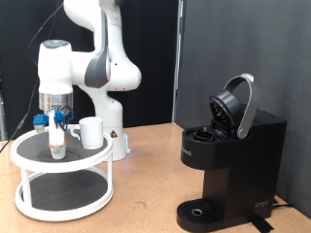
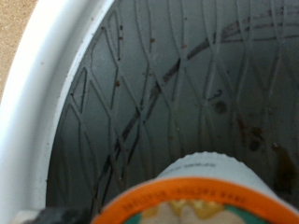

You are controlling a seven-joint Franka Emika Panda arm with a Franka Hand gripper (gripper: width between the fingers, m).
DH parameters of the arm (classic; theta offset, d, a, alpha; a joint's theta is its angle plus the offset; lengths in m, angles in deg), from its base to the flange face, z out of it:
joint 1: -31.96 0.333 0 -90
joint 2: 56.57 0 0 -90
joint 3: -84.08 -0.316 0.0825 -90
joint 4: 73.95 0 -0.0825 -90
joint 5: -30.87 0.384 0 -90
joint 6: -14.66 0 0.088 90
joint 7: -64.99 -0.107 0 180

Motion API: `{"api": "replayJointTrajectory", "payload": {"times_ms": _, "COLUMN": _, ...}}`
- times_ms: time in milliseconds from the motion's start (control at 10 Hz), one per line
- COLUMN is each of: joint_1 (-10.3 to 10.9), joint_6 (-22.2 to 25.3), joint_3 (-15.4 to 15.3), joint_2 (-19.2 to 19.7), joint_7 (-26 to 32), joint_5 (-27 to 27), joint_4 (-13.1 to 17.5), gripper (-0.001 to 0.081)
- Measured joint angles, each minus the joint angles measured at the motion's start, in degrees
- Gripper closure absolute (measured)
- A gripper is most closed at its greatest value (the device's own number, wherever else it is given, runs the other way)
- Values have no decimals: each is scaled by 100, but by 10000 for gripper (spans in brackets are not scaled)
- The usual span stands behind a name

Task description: Make a cup of coffee with the keurig machine

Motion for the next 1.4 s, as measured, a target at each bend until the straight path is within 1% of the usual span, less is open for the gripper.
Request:
{"api": "replayJointTrajectory", "payload": {"times_ms": 400, "joint_1": 0, "joint_6": 922, "joint_3": 94, "joint_2": -381, "joint_7": 541, "joint_5": 262, "joint_4": 503, "gripper": 451}}
{"api": "replayJointTrajectory", "payload": {"times_ms": 600, "joint_1": -2, "joint_6": 1366, "joint_3": 102, "joint_2": -560, "joint_7": 578, "joint_5": 273, "joint_4": 702, "gripper": 451}}
{"api": "replayJointTrajectory", "payload": {"times_ms": 800, "joint_1": 2, "joint_6": 1350, "joint_3": 102, "joint_2": -553, "joint_7": 631, "joint_5": 297, "joint_4": 682, "gripper": 451}}
{"api": "replayJointTrajectory", "payload": {"times_ms": 900, "joint_1": 30, "joint_6": 1395, "joint_3": 125, "joint_2": -555, "joint_7": 790, "joint_5": 589, "joint_4": 706, "gripper": 451}}
{"api": "replayJointTrajectory", "payload": {"times_ms": 1100, "joint_1": 177, "joint_6": 1685, "joint_3": 185, "joint_2": -596, "joint_7": 1151, "joint_5": 1484, "joint_4": 935, "gripper": 451}}
{"api": "replayJointTrajectory", "payload": {"times_ms": 1200, "joint_1": 313, "joint_6": 1849, "joint_3": 229, "joint_2": -643, "joint_7": 1297, "joint_5": 2080, "joint_4": 1087, "gripper": 451}}
{"api": "replayJointTrajectory", "payload": {"times_ms": 1400, "joint_1": 565, "joint_6": 1896, "joint_3": 223, "joint_2": -708, "joint_7": 1261, "joint_5": 3177, "joint_4": 1244, "gripper": 451}}
